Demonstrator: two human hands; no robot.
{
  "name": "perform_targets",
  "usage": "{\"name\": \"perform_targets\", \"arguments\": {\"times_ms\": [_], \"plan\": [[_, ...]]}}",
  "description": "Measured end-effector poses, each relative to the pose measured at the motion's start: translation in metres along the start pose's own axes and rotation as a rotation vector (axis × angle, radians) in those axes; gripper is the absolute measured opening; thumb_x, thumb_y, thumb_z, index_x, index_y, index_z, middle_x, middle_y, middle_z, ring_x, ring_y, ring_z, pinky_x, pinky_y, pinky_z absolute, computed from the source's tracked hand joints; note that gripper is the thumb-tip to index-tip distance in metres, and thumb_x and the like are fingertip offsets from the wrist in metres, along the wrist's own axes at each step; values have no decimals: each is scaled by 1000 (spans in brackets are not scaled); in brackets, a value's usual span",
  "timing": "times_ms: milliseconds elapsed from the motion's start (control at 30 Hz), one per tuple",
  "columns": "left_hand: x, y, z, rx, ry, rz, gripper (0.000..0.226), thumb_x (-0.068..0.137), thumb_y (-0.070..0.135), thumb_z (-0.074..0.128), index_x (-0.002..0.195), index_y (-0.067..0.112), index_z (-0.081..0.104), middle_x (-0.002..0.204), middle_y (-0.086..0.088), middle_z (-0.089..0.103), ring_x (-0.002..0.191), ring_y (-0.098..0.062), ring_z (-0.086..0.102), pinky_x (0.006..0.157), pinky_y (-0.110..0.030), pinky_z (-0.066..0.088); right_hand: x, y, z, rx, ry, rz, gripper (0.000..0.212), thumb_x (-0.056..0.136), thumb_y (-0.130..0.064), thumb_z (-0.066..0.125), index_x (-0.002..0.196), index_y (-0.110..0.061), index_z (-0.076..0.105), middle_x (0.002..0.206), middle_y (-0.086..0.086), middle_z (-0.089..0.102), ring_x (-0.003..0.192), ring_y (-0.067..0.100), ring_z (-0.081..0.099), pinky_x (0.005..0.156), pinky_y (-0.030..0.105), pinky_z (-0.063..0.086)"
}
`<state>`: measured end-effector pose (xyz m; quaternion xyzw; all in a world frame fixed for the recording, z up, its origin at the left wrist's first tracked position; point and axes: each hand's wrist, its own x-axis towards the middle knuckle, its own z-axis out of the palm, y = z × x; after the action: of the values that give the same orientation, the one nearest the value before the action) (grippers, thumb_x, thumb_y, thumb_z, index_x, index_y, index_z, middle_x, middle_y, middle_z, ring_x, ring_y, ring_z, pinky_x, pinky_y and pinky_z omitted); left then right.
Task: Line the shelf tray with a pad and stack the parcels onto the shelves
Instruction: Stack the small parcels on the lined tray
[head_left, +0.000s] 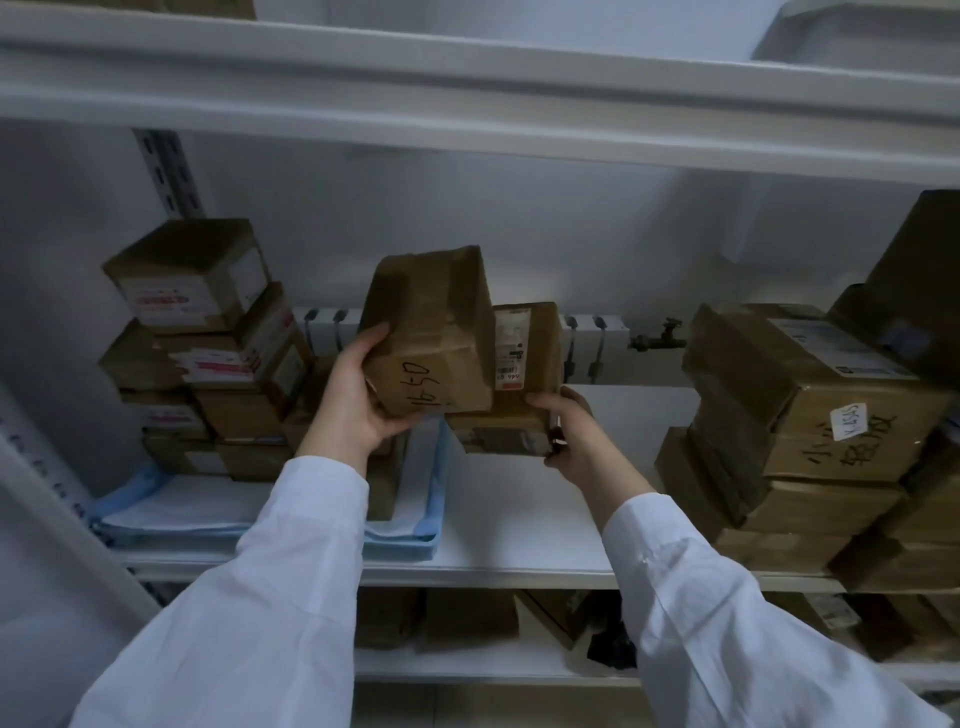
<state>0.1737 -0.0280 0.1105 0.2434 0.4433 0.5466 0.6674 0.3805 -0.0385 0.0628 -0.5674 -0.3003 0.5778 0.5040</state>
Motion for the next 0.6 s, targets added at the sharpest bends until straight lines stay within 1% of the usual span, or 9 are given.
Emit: {"name": "perform_targets", "arguments": {"times_ms": [67, 133, 167, 200, 267, 333, 433, 533, 600], "plan": [[-1, 8, -6, 36, 61, 45, 47, 82, 49, 58, 123, 26, 53, 112, -8, 64, 104, -31, 56, 86, -44, 47, 2, -1, 8, 28, 0, -12, 43, 89, -27, 60, 128, -22, 42, 109, 2, 56, 91, 22, 52, 84, 38, 38], [-3, 14, -14, 42, 111, 68, 47, 83, 50, 57, 124, 27, 52, 106, -5, 64, 101, -27, 56, 90, -43, 43, 4, -2, 19, 54, 14, -38, 32, 90, -32, 56, 119, -23, 46, 100, 0, 60, 86, 20, 56, 81, 34, 45], [-5, 18, -19, 29, 134, 74, 48, 83, 51, 56, 124, 27, 52, 104, -4, 63, 99, -26, 56, 90, -42, 42, 5, -1, 25, 50, 28, -61, 34, 89, -35, 56, 120, -22, 47, 103, 2, 62, 89, 22, 58, 80, 34, 48], [-6, 19, -22, 16, 155, 77, 49, 82, 51, 56, 124, 27, 52, 104, -4, 63, 98, -25, 56, 89, -41, 42, 8, 1, 30, 45, 47, -85, 39, 89, -37, 56, 123, -20, 49, 109, 4, 63, 95, 24, 60, 81, 34, 50], [-7, 22, -30, -5, 195, 84, 48, 81, 52, 57, 122, 26, 52, 106, -4, 63, 101, -26, 56, 93, -42, 41, 14, 4, 38, 54, 99, -118, 44, 88, -40, 54, 127, -20, 49, 118, 8, 63, 105, 28, 59, 89, 39, 50], [-9, 24, -36, -22, 229, 95, 46, 81, 51, 59, 119, 26, 53, 106, -4, 64, 103, -26, 56, 96, -43, 41, 19, 5, 42, 99, 129, -126, 42, 90, -41, 51, 127, -21, 50, 117, 8, 64, 106, 29, 60, 91, 40, 49], [-12, 26, -44, -65, 257, 113, 51, 80, 50, 60, 124, 25, 52, 108, -5, 64, 101, -26, 56, 88, -42, 43, 22, 5, 50, 117, 123, -145, 41, 90, -44, 50, 126, -23, 52, 116, 7, 65, 106, 28, 61, 95, 43, 49], [-14, 34, -49, -142, 200, 101, 54, 80, 57, 55, 125, 27, 52, 114, -6, 62, 105, -30, 55, 84, -43, 45, 23, 5, 62, 95, 66, -137, 49, 85, -49, 55, 127, -25, 52, 117, 6, 66, 105, 28, 62, 97, 47, 48], [-15, 43, -50, -180, 159, 98, 54, 81, 60, 52, 123, 26, 54, 115, -8, 61, 105, -31, 55, 84, -45, 47, 23, 5, 72, 94, 25, -111, 54, 82, -50, 59, 129, -24, 51, 117, 6, 66, 104, 28, 64, 96, 46, 50]]}}
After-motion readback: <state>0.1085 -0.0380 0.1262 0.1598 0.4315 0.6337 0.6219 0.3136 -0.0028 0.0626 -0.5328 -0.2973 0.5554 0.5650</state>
